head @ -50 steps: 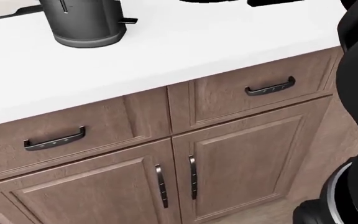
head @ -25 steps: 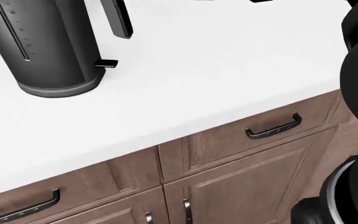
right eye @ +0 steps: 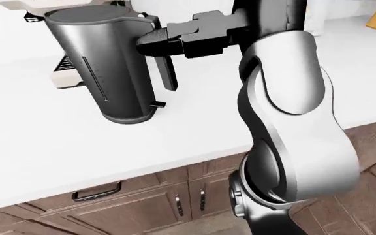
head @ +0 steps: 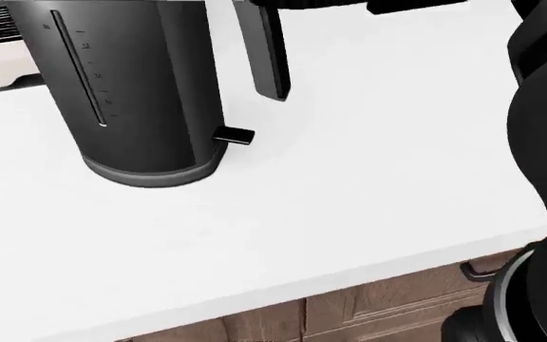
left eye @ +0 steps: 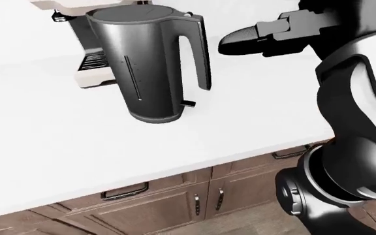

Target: Press the button to open the lid of the electric kettle.

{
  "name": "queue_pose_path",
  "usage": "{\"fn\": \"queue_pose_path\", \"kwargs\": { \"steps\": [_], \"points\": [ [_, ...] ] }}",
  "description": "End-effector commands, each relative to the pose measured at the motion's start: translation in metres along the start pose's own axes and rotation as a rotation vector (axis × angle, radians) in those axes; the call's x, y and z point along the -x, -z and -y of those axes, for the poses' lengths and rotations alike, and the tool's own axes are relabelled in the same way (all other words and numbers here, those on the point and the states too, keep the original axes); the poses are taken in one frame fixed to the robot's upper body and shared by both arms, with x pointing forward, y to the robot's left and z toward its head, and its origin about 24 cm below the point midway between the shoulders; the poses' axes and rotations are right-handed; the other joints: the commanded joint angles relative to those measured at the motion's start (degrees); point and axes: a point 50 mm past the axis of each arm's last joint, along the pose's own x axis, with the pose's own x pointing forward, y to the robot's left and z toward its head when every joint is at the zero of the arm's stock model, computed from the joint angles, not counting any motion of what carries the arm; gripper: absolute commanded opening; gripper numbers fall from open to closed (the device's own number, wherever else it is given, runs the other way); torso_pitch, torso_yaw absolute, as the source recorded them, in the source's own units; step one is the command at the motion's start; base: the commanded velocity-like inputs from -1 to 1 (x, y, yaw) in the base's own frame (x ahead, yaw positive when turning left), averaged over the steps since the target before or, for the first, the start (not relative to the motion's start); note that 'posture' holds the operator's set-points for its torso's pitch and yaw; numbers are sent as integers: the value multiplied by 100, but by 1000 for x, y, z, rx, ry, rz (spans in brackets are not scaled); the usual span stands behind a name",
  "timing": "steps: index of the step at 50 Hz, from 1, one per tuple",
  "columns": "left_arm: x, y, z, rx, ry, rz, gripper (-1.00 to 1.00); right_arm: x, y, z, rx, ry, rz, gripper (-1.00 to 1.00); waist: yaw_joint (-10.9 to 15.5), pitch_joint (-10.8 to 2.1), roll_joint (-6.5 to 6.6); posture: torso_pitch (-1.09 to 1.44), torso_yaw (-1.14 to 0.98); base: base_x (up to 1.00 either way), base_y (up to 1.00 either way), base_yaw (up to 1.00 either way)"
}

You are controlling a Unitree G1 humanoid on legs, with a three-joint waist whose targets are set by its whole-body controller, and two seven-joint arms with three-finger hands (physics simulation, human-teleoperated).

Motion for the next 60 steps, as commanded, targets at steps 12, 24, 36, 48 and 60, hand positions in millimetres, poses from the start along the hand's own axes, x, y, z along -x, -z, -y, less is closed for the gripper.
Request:
{"fn": "queue_pose_path", "kwargs": {
  "steps": [12,24,36,48,60],
  "points": [
    [0,-7,-2,14,-13,35,100,0,-8,2,-2,9,45,100,-36,-78,-460,0,0,0,0,89],
    [1,-8,-1,14,-12,35,100,-1,-10,5,2,30,40,100,-152,-23,-307,0,0,0,0,84],
    [2,-7,-1,-6,-19,23,100,-1,-11,6,-8,43,41,100,-302,-79,-98,-3,0,0,0,0],
    [0,-4,-3,-9,-15,24,100,-1,-10,5,-10,38,37,100,-311,-462,-66,-15,0,0,0,0],
    [1,-7,-3,-5,-19,26,100,-1,-10,4,-11,35,35,100,-292,-832,-115,-27,0,0,0,0]
  ]
}}
